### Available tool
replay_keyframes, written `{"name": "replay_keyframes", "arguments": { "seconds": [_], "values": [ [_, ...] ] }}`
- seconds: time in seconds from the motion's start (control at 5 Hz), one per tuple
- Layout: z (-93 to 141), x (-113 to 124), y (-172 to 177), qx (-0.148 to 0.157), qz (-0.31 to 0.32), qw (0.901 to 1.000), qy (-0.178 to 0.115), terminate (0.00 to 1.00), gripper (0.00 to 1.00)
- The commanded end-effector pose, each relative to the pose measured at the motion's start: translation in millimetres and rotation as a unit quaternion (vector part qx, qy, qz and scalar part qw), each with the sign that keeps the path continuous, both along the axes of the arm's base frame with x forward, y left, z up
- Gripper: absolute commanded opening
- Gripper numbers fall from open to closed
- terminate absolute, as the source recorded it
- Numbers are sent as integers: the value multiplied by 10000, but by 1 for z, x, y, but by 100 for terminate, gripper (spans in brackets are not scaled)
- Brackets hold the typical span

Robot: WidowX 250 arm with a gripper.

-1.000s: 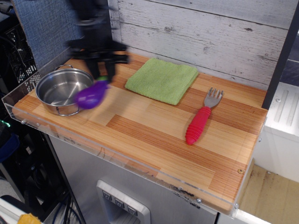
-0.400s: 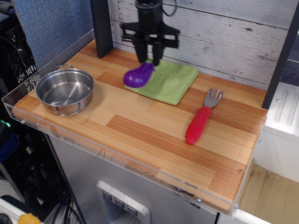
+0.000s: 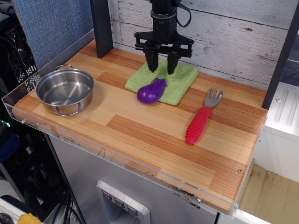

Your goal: Place eggplant on bottom of green cloth.

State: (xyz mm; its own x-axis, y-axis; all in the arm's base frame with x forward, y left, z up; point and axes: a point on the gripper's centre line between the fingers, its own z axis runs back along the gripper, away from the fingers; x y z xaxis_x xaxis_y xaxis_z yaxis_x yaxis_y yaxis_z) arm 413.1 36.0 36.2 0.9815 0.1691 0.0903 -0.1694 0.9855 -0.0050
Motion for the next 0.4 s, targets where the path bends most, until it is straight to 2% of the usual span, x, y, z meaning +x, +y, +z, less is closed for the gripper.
{"name": "replay_keyframes", "arguments": {
  "seconds": [0.0, 0.2],
  "values": [
    [41, -7, -28, 101, -238, 9983, -524, 0, 100],
    [90, -20, -35, 13, -299, 9953, -916, 100, 100]
  ]
}}
